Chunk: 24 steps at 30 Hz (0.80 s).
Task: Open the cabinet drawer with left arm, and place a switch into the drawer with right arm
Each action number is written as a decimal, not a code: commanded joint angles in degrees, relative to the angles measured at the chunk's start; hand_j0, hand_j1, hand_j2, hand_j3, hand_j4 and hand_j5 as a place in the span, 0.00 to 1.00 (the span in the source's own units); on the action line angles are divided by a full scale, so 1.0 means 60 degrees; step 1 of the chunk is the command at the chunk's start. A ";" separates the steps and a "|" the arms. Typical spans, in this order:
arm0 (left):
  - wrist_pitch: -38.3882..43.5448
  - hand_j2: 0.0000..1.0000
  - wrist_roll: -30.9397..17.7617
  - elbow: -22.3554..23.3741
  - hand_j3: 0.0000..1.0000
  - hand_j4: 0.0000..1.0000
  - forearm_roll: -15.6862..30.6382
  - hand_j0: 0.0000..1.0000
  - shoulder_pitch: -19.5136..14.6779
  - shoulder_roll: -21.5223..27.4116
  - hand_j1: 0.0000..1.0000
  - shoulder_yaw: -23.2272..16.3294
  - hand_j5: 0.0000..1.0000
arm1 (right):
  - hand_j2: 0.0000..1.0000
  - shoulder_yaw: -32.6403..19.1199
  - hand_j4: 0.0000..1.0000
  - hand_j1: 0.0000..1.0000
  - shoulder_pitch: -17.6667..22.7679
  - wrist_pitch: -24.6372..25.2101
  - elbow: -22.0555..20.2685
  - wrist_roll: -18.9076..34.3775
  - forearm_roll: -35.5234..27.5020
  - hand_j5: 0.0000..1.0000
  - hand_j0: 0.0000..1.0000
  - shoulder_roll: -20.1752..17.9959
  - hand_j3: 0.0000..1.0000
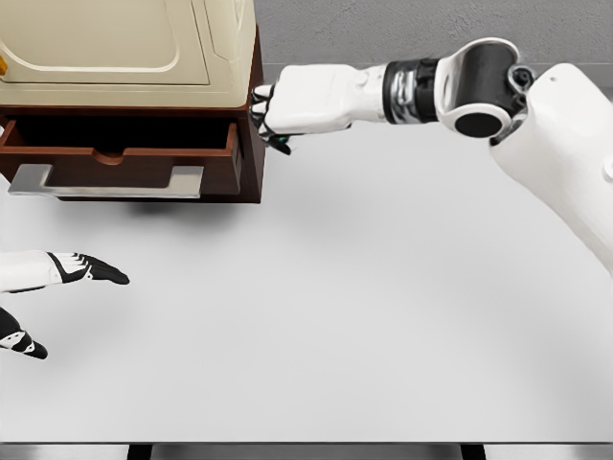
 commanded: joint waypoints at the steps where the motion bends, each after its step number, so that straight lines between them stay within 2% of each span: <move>1: 0.0021 1.00 -0.0007 -0.0002 1.00 1.00 0.0062 1.00 0.0000 0.0020 1.00 0.0003 1.00 | 0.29 0.0061 0.29 0.29 0.0000 0.0030 -0.0324 -0.0012 -0.0202 0.29 0.29 -0.0024 0.29; 8: 0.0021 1.00 0.0008 -0.0002 1.00 1.00 0.0062 1.00 0.0000 0.0020 1.00 0.0003 1.00 | 0.29 0.0046 0.29 0.29 -0.0103 0.0030 -0.0690 -0.0012 -0.0612 0.29 0.29 0.0020 0.29; 24: 0.0021 1.00 0.0008 -0.0002 1.00 1.00 -0.0040 1.00 0.0000 0.0020 1.00 -0.0012 1.00 | 0.31 0.0075 0.31 0.31 -0.0718 0.0030 -0.0456 -0.0012 -0.0759 0.31 0.31 0.0782 0.31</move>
